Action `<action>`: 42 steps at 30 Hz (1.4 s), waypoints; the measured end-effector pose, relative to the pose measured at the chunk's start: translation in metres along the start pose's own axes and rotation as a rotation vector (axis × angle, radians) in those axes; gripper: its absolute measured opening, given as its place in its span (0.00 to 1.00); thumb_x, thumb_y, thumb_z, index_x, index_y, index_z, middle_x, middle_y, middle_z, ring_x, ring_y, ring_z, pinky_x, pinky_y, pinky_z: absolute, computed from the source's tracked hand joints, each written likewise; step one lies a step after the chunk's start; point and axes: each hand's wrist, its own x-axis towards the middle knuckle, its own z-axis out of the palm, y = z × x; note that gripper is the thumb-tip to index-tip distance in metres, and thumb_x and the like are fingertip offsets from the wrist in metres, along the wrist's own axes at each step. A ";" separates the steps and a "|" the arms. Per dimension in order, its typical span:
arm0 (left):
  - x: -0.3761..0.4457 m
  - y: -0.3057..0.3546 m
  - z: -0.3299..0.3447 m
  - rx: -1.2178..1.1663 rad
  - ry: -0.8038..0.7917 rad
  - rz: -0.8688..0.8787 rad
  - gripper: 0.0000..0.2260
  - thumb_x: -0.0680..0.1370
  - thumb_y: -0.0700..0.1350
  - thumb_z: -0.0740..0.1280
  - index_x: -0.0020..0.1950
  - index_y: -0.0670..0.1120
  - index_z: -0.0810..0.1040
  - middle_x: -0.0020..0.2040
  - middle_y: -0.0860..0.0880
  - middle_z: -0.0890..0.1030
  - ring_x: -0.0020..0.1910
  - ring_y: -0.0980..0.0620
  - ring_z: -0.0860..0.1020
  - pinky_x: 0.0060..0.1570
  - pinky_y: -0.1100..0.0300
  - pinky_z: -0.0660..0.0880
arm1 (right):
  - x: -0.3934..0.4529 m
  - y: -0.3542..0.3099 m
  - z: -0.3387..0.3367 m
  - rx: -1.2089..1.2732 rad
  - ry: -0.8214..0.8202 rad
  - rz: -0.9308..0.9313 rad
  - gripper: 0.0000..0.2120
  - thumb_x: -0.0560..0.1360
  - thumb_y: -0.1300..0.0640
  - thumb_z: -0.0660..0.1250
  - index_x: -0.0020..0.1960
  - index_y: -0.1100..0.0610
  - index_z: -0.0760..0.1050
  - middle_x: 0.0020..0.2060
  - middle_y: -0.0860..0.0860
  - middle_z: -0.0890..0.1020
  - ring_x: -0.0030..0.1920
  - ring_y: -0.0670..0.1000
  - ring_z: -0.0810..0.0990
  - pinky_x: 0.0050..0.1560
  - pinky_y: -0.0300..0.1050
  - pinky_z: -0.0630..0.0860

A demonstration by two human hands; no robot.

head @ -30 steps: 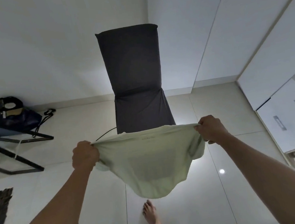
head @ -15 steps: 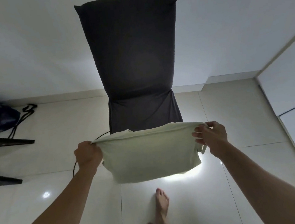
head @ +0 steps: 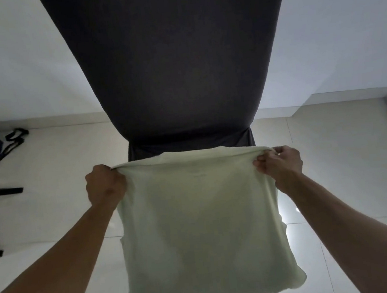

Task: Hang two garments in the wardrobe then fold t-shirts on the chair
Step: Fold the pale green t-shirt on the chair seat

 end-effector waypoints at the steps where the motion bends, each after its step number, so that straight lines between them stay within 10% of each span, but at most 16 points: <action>1: 0.006 0.001 0.008 0.017 -0.010 -0.020 0.06 0.75 0.35 0.61 0.41 0.36 0.77 0.46 0.35 0.79 0.42 0.35 0.78 0.41 0.49 0.76 | 0.009 0.004 0.007 -0.034 0.000 0.004 0.05 0.72 0.64 0.72 0.46 0.57 0.79 0.40 0.57 0.86 0.39 0.56 0.87 0.45 0.50 0.85; 10: 0.015 -0.003 0.063 0.169 -0.108 -0.026 0.18 0.80 0.43 0.60 0.69 0.43 0.65 0.59 0.37 0.77 0.55 0.34 0.77 0.52 0.44 0.74 | 0.027 0.036 0.042 -0.320 -0.023 -0.252 0.16 0.78 0.57 0.65 0.65 0.51 0.71 0.51 0.52 0.81 0.52 0.54 0.77 0.54 0.46 0.73; 14: -0.017 -0.020 0.066 0.300 -0.067 0.514 0.20 0.80 0.47 0.61 0.71 0.44 0.65 0.63 0.40 0.73 0.61 0.38 0.72 0.48 0.44 0.74 | -0.011 0.057 0.055 -0.490 -0.134 -0.528 0.23 0.78 0.56 0.65 0.73 0.52 0.67 0.65 0.54 0.77 0.64 0.58 0.74 0.64 0.54 0.73; 18: -0.040 -0.055 0.079 0.401 -0.405 0.895 0.28 0.81 0.58 0.51 0.80 0.52 0.60 0.80 0.45 0.58 0.78 0.40 0.58 0.73 0.43 0.63 | -0.059 0.108 0.070 -0.866 -0.144 -0.711 0.28 0.81 0.48 0.59 0.80 0.52 0.60 0.79 0.55 0.61 0.78 0.59 0.59 0.73 0.60 0.64; 24: -0.039 -0.101 0.071 0.557 -0.522 0.914 0.33 0.77 0.70 0.38 0.79 0.60 0.34 0.79 0.55 0.30 0.78 0.49 0.31 0.77 0.47 0.43 | -0.112 0.166 0.084 -1.048 -0.226 -0.547 0.29 0.83 0.38 0.43 0.80 0.39 0.35 0.80 0.46 0.36 0.80 0.53 0.34 0.78 0.62 0.41; 35: 0.009 -0.122 0.024 0.869 -0.589 1.377 0.33 0.72 0.62 0.70 0.76 0.56 0.67 0.75 0.40 0.70 0.68 0.34 0.74 0.57 0.31 0.75 | -0.215 0.190 0.126 -0.924 -0.035 -0.147 0.31 0.79 0.35 0.35 0.81 0.39 0.36 0.81 0.48 0.37 0.80 0.56 0.34 0.79 0.61 0.48; 40: 0.026 -0.134 0.004 0.955 -0.677 1.545 0.35 0.81 0.55 0.63 0.80 0.61 0.42 0.82 0.42 0.43 0.80 0.39 0.51 0.75 0.35 0.54 | -0.277 0.209 0.183 -0.790 0.041 -0.078 0.28 0.83 0.41 0.42 0.81 0.42 0.40 0.82 0.48 0.40 0.81 0.57 0.37 0.77 0.60 0.57; 42: 0.031 -0.138 0.001 0.881 -0.633 1.642 0.40 0.77 0.54 0.70 0.80 0.59 0.47 0.81 0.39 0.52 0.78 0.39 0.59 0.72 0.36 0.62 | -0.298 0.217 0.204 -0.731 0.055 -0.069 0.27 0.84 0.45 0.44 0.82 0.42 0.41 0.82 0.47 0.40 0.81 0.56 0.37 0.76 0.61 0.59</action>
